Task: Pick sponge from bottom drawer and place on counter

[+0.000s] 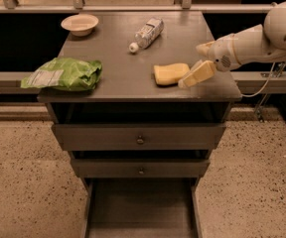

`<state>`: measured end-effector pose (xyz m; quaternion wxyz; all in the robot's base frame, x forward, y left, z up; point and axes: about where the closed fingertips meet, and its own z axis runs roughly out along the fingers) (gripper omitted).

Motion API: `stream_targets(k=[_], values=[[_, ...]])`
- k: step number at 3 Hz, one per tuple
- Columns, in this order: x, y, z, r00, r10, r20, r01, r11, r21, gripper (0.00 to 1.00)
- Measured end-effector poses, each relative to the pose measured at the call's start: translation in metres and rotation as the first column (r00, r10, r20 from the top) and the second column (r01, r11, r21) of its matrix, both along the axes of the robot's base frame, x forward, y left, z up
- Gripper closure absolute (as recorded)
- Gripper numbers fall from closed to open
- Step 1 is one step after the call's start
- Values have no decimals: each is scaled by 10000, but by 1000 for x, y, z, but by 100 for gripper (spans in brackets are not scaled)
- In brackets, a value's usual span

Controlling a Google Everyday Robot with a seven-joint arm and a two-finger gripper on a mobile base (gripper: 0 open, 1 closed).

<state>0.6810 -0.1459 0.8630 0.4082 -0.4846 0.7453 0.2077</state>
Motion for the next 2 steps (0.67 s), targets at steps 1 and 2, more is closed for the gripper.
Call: stream_targets(k=[1, 2], values=[[-14, -33, 38, 9843, 439, 1710, -200, 9901, -1389, 0], [-14, -32, 36, 9716, 997, 2146, -602, 9813, -1830, 0]])
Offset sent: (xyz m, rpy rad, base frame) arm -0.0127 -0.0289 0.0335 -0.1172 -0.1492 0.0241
